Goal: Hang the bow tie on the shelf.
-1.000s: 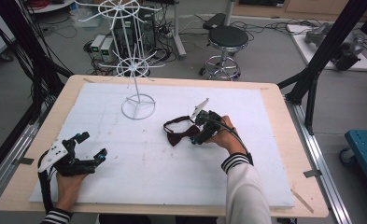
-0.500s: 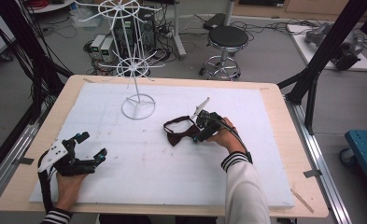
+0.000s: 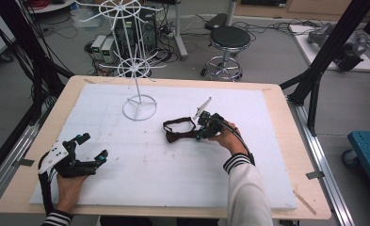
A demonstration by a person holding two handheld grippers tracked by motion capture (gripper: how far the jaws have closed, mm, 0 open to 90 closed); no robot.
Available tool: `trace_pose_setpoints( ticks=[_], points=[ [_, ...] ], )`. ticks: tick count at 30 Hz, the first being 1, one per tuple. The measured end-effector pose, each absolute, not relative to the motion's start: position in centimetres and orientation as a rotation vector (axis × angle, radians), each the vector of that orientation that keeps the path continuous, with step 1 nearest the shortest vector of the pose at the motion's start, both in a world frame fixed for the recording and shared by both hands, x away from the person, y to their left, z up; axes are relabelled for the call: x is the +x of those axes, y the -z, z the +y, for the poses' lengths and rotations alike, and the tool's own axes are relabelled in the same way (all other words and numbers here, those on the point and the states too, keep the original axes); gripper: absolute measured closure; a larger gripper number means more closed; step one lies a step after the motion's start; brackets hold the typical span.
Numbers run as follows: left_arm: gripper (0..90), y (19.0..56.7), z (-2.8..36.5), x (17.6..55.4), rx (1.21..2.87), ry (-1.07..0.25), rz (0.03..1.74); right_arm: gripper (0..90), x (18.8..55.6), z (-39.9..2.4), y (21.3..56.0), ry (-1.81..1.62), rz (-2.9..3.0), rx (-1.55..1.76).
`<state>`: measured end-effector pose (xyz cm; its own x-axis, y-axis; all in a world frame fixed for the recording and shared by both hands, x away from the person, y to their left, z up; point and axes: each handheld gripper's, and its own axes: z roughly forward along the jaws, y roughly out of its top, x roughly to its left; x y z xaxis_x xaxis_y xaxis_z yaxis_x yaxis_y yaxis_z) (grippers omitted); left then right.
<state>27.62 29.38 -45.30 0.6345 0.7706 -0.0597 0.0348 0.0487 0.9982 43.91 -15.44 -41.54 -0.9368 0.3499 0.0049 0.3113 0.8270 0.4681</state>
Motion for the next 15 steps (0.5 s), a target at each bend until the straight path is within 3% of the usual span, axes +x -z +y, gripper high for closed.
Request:
trace_pose_setpoints(
  ticks=[15],
  points=[
    [1.7,45.27,29.38,27.7,1.421,-0.651,0.751,82.6,43.43,-15.45,40.76,-0.82,2.927,0.528]
  ],
)
